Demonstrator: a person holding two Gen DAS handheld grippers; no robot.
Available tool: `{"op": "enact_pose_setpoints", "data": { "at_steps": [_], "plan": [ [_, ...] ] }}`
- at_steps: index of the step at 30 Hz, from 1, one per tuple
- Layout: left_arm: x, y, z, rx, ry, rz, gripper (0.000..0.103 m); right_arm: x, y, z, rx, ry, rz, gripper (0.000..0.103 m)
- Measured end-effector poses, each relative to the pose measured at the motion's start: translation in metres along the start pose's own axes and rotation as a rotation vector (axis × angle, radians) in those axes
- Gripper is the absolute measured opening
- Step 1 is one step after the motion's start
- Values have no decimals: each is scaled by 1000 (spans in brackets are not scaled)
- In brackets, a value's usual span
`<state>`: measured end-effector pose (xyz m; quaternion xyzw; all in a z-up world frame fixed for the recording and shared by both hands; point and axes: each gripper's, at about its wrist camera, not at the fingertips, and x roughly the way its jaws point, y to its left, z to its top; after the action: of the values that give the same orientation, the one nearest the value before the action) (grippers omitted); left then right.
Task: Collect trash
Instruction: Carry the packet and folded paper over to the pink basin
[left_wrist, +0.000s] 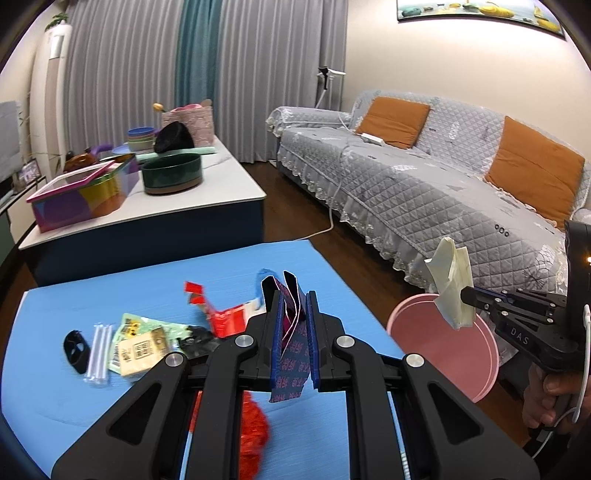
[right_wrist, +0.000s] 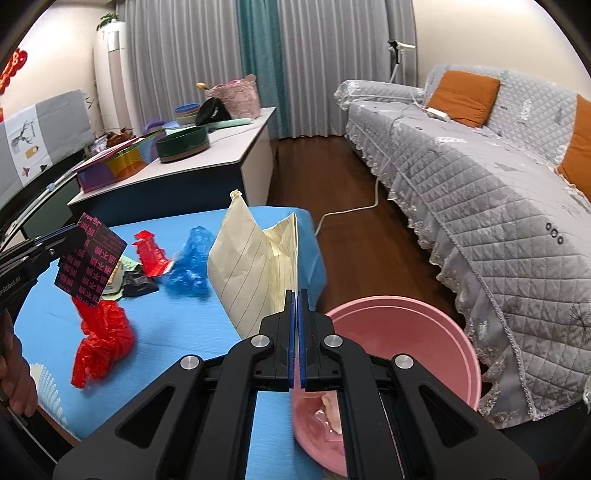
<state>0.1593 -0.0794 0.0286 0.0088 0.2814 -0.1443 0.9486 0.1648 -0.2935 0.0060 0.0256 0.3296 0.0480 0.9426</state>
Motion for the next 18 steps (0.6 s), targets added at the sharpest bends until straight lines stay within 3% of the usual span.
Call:
{"op": "enact_pose_setpoints", "data": {
  "at_steps": [18],
  "plan": [
    [25, -72, -1, 80, 20, -110, 12, -14, -65, -9, 79, -17, -97, 2]
  ]
}}
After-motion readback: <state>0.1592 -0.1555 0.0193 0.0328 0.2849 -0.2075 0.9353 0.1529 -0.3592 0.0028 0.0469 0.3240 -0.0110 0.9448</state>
